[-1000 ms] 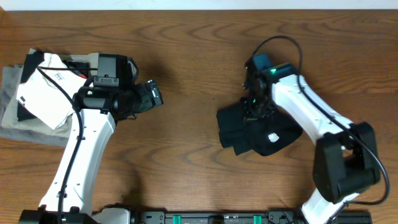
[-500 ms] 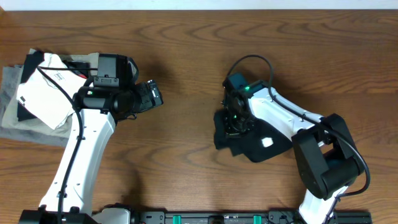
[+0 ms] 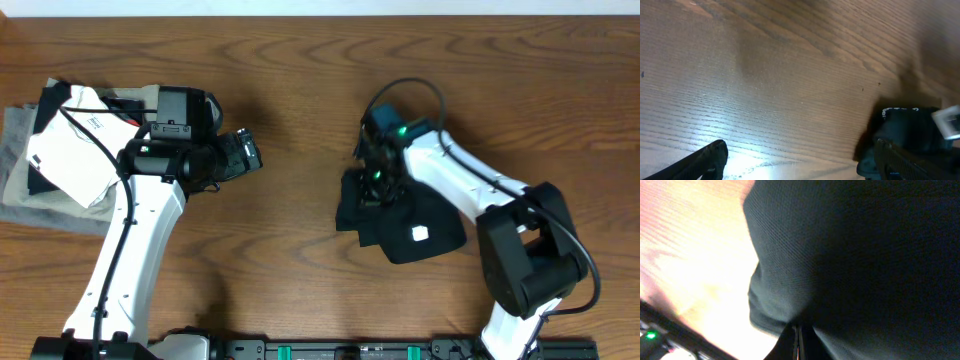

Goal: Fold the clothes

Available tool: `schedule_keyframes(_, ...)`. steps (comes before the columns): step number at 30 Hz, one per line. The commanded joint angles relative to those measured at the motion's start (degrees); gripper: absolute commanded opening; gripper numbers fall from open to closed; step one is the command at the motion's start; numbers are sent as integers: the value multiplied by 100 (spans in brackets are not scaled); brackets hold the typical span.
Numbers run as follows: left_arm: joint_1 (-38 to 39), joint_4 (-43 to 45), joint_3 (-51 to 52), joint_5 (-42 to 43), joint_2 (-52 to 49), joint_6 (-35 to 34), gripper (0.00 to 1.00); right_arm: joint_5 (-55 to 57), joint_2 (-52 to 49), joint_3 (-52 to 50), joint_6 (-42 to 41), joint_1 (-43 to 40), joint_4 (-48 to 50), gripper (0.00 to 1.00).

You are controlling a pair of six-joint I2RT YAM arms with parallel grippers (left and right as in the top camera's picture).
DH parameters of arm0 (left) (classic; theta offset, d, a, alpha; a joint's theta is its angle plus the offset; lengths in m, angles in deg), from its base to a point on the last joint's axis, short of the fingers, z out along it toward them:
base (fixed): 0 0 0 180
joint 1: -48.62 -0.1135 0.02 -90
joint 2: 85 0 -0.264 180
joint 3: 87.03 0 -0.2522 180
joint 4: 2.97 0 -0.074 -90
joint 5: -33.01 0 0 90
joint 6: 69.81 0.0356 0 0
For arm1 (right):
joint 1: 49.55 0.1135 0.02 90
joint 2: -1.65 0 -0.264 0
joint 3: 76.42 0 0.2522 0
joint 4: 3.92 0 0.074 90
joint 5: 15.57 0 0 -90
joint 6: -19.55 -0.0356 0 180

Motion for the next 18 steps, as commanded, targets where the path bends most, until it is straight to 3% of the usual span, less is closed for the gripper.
schedule_keyframes(1,-9,7,0,-55,-57,52,94,535,328,660,107,-374,-415,1)
schedule_keyframes(5,-9,7,0,-55,-57,52,94,1281,509,1032,125,-896,-979,2)
schedule_keyframes(11,-9,15,0,-55,-57,52,94,1154,505,656,481,-1475,-1165,1)
schedule_keyframes(18,-9,15,0,-55,-57,52,94,372,501,-391,562,-1373,-96,1)
